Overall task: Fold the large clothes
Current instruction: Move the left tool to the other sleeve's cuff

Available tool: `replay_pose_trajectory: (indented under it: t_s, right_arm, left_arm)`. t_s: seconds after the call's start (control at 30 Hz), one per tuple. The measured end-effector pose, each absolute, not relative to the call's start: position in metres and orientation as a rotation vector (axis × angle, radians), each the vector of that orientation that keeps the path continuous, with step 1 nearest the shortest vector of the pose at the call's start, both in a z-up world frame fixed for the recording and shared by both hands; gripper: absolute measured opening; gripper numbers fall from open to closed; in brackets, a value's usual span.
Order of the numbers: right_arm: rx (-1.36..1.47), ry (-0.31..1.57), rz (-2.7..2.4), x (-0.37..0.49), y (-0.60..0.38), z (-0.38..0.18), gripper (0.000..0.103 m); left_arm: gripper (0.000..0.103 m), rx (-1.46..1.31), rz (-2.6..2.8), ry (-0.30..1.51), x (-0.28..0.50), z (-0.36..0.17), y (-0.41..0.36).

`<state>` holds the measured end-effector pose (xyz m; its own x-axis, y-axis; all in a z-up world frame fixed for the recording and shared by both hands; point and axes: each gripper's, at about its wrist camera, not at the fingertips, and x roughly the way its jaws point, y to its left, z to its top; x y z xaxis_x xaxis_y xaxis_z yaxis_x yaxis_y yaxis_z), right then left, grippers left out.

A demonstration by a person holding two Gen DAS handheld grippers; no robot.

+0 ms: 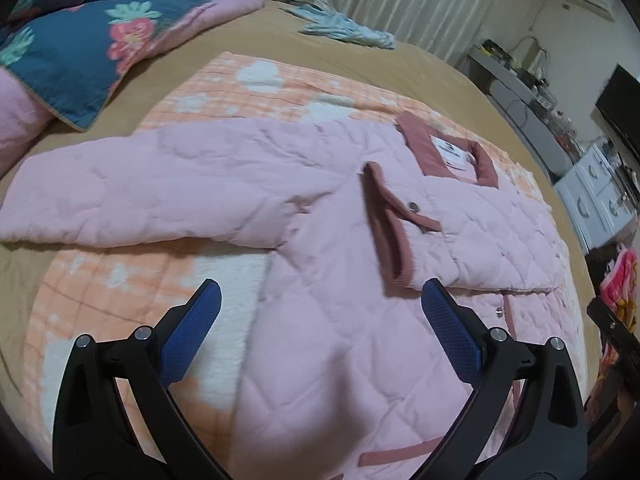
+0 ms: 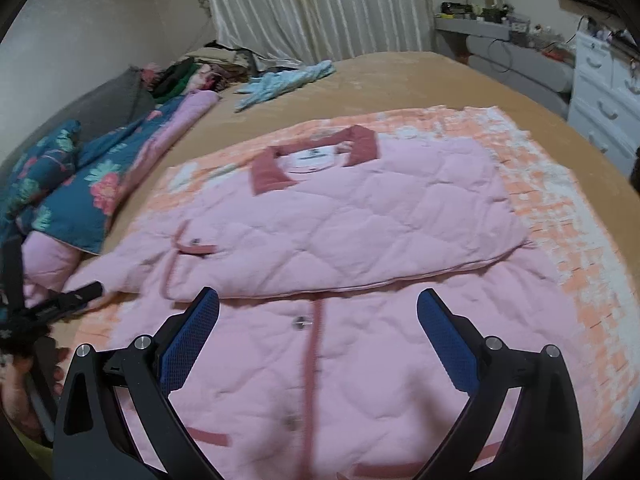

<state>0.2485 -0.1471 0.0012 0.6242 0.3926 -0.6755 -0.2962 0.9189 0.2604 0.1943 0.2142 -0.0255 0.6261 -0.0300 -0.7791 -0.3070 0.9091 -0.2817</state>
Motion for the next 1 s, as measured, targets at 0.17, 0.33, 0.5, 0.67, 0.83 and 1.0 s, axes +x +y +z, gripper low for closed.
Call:
replay_pose_trajectory:
  t_s: [0.17, 0.33, 0.5, 0.67, 0.83, 1.0]
  right_arm:
    - [0.09, 0.786, 0.423, 0.236, -0.118, 0.012, 0.099]
    - [0.053, 0.769, 0.46, 0.228, -0.088, 0.021, 0.099]
    - [0.0, 0.76, 0.505, 0.218, -0.052, 0.025, 0.099]
    - [-0.063, 0.763, 0.559, 0.21, -0.014, 0.022, 0.099]
    - [-0.124, 0.764, 0.608, 0.204, 0.023, 0.016, 0.099]
    - [-0.182, 0.774, 0.643, 0.205, 0.058, 0.008, 0.099]
  left_arm:
    - [0.094, -0.456, 0.198, 0.869, 0.175, -0.025, 0.241]
    - [0.094, -0.471, 0.254, 0.85, 0.157, -0.025, 0.267]
    - [0.094, -0.504, 0.311, 0.831, 0.14, -0.031, 0.297]
    - [0.094, -0.542, 0.368, 0.822, 0.129, -0.039, 0.324]
    - [0.094, -0.606, 0.421, 0.805, 0.12, -0.051, 0.352]
    - [0.094, -0.687, 0.479, 0.781, 0.112, -0.068, 0.38]
